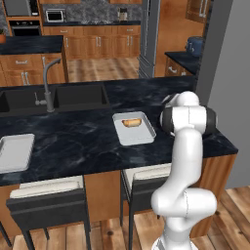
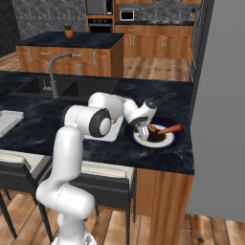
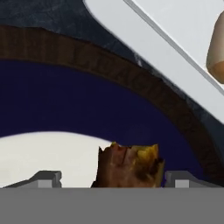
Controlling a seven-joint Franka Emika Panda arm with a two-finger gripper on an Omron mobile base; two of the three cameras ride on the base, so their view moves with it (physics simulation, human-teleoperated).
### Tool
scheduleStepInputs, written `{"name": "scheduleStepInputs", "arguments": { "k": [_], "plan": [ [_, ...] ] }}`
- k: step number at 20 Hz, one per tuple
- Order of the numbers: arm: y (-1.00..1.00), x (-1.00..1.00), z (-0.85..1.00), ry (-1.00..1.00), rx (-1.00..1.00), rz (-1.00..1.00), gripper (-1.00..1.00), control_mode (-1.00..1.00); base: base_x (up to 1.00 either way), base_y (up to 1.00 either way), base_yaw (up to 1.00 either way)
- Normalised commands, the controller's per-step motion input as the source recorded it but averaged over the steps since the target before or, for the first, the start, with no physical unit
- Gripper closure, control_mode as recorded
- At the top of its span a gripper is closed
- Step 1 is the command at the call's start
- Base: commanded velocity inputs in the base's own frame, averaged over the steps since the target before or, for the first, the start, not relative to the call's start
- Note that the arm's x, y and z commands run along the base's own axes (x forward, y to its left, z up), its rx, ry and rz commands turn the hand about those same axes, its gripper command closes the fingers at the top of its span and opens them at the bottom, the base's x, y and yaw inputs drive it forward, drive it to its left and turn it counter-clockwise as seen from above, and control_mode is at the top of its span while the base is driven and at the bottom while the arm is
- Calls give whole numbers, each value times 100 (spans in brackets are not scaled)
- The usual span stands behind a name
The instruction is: Place one cooked food and one vegetable from the large plate to each tupperware container.
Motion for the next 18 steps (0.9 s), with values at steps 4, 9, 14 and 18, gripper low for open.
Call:
{"name": "scheduleStepInputs", "arguments": {
  "k": [4, 9, 14, 18],
  "plan": [
    [9, -3, -88, 16, -3, 3, 100, -100, 0, 0, 0],
    [0, -35, -84, 7, 0, 4, 100, -100, 0, 0, 0],
    [1, -97, -35, -21, 0, 0, 100, -100, 0, 0, 0],
    [46, -79, 32, -33, -2, 0, 100, -100, 0, 0, 0]
  ]
}}
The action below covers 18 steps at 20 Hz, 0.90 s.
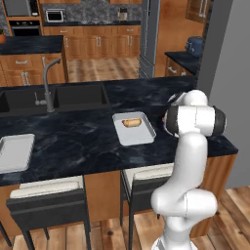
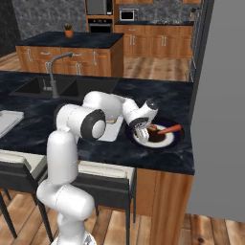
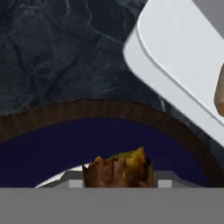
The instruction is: Place one cooked food and one vegetable from the large plate to each tupperware container.
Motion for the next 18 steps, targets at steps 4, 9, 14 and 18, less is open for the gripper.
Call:
{"name": "scheduleStepInputs", "arguments": {
  "k": [4, 9, 14, 18],
  "plan": [
    [51, -16, 98, -28, -6, 0, 100, -100, 0, 0, 0],
    [92, -12, 100, 32, -5, 0, 100, -100, 0, 0, 0],
    [48, 0, 97, 46, 0, 0, 100, -100, 0, 0, 0],
    [78, -5, 14, 6, 0, -8, 100, -100, 0, 0, 0]
  ]
}}
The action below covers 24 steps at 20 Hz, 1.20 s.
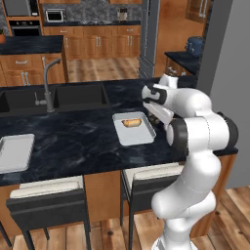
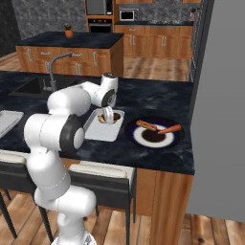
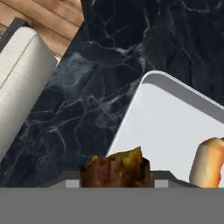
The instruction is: Place one cooked food and one vegetable from the large plate to each tupperware container.
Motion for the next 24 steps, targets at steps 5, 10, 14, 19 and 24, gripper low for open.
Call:
{"name": "scheduleStepInputs", "arguments": {
  "k": [5, 10, 14, 19, 24],
  "plan": [
    [22, 0, -14, 7, 17, -11, 100, -100, 0, 0, 0],
    [26, 7, -49, 5, 7, -9, 100, -100, 0, 0, 0],
    [40, 14, -43, 5, -4, -10, 100, -100, 0, 0, 0],
    [6, 28, -19, 5, -3, -9, 100, -100, 0, 0, 0],
    [5, 16, -27, 4, 0, -3, 100, -100, 0, 0, 0]
  ]
}}
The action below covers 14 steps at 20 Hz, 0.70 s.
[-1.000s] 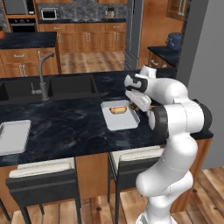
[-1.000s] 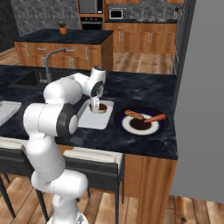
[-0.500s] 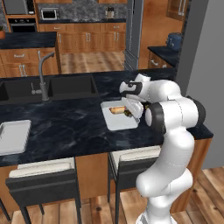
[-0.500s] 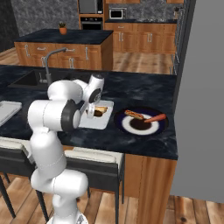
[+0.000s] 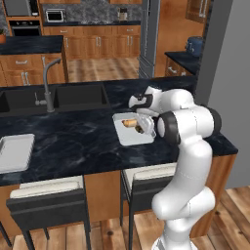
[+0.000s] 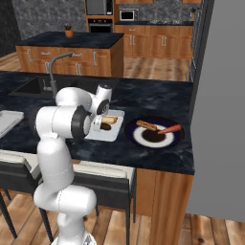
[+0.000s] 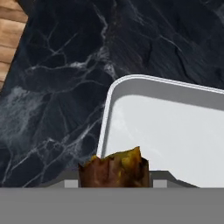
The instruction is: Place one cooked food and one vegetable from the large plate to each tupperware container.
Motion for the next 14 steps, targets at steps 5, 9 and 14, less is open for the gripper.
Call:
{"name": "scheduleStepInputs", "arguments": {
  "k": [5, 9, 14],
  "plan": [
    [10, 8, -24, 0, 0, 0, 100, -100, 0, 0, 0],
    [11, 24, -13, 0, -1, 0, 100, -100, 0, 0, 0],
    [4, 33, -21, 0, 0, 0, 100, -100, 0, 0, 0]
  ]
}}
